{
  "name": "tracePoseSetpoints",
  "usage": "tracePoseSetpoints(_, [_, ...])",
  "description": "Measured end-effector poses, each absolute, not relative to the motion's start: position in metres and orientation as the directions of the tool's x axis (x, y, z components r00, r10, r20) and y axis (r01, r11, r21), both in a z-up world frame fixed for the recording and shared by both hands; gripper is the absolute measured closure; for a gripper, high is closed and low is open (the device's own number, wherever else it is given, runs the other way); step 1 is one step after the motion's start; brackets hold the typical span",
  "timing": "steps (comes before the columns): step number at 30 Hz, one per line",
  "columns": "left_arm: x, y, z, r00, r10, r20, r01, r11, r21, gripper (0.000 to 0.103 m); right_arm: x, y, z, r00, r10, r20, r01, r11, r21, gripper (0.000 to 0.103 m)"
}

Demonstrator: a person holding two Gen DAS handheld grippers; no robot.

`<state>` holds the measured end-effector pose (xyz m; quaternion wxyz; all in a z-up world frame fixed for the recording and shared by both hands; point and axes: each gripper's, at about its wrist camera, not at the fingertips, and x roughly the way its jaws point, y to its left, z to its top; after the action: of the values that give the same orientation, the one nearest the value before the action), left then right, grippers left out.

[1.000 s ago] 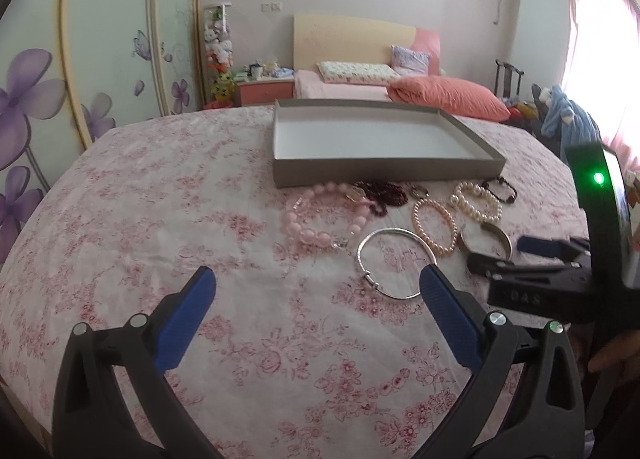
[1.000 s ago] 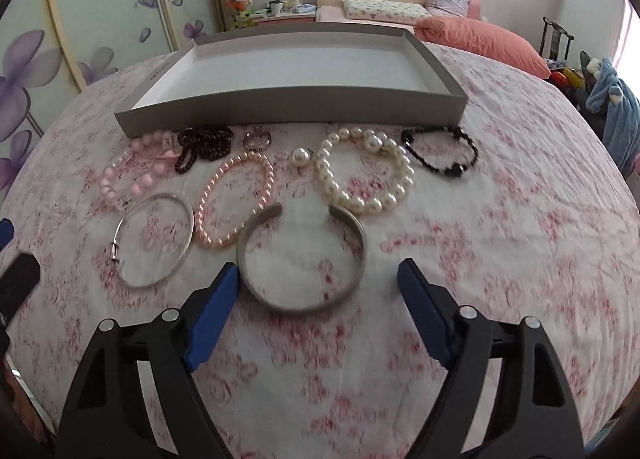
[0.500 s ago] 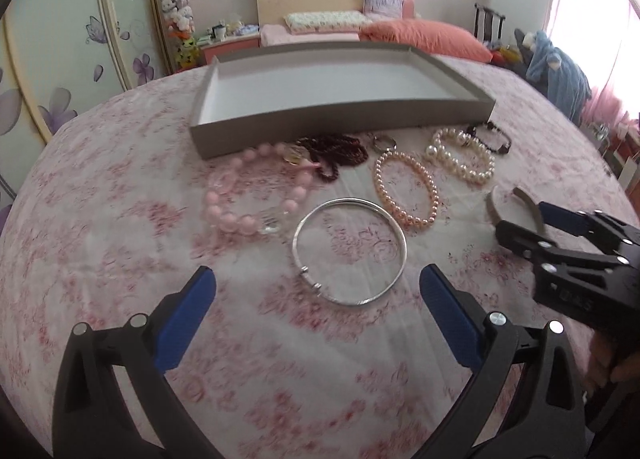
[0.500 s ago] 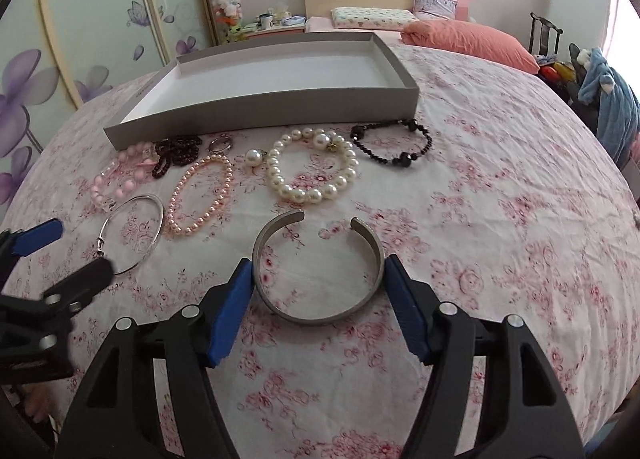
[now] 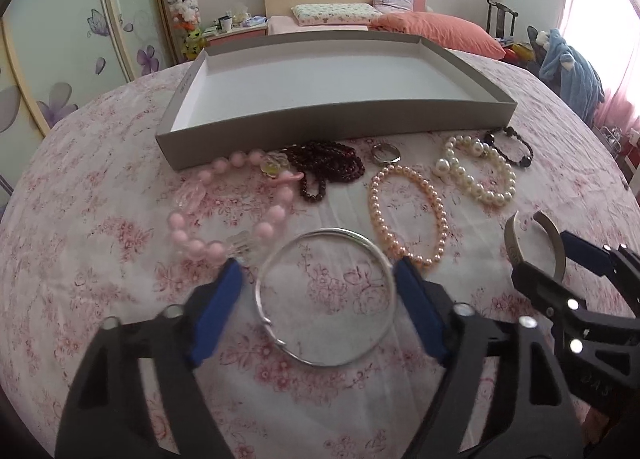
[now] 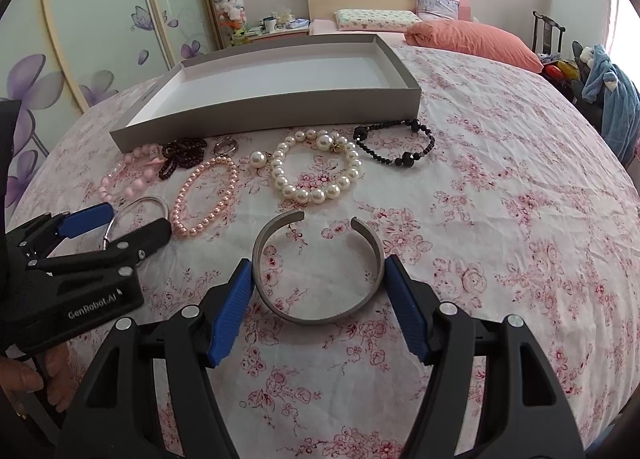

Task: Organize jewelry
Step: 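Grasp the silver bangle with the left tool while the right tool holds the cuff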

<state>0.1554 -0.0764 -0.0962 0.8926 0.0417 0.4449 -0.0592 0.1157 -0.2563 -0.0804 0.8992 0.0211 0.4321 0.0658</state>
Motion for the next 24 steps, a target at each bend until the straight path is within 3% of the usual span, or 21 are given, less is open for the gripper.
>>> tracePoseSetpoints(6, [0.142,-0.061,-0.094,0.587,-0.075,-0.806,0.153,0.988,0.02,0.034,0.113,-0.249,-0.082,0.617,0.147,-0.773,-0.134,0.988,0.08,0.036])
tracePoseSetpoints(10, [0.138,-0.056,-0.096,0.58,-0.064,-0.812,0.137,0.99,0.02,0.021,0.113,-0.243,-0.083,0.619,0.124,-0.775,-0.142,0.989,0.045,0.036])
tracePoseSetpoints(13, [0.137,-0.056,-0.096,0.582,-0.063,-0.81,0.135,0.991,0.021,0.02,0.113,-0.243,-0.084,0.618,0.125,-0.776,-0.141,0.989,0.048,0.035])
tracePoseSetpoints(16, [0.135,-0.054,-0.096,0.585,-0.066,-0.808,0.136,0.991,0.018,0.021,0.112,-0.242,-0.084,0.618,0.118,-0.777,-0.138,0.99,0.04,0.034])
tracePoseSetpoints(18, [0.134,-0.054,-0.096,0.59,-0.07,-0.804,0.138,0.99,0.016,0.027,0.111,-0.24,-0.085,0.621,0.108,-0.777,-0.138,0.99,0.027,0.034])
tracePoseSetpoints(19, [0.132,-0.055,-0.095,0.595,-0.074,-0.8,0.141,0.99,0.014,0.034,0.111,-0.24,-0.085,0.621,0.108,-0.776,-0.139,0.99,0.026,0.036])
tracePoseSetpoints(24, [0.129,-0.054,-0.094,0.6,-0.077,-0.796,0.14,0.99,0.009,0.035,0.11,-0.242,-0.085,0.622,0.118,-0.774,-0.145,0.989,0.034,0.037])
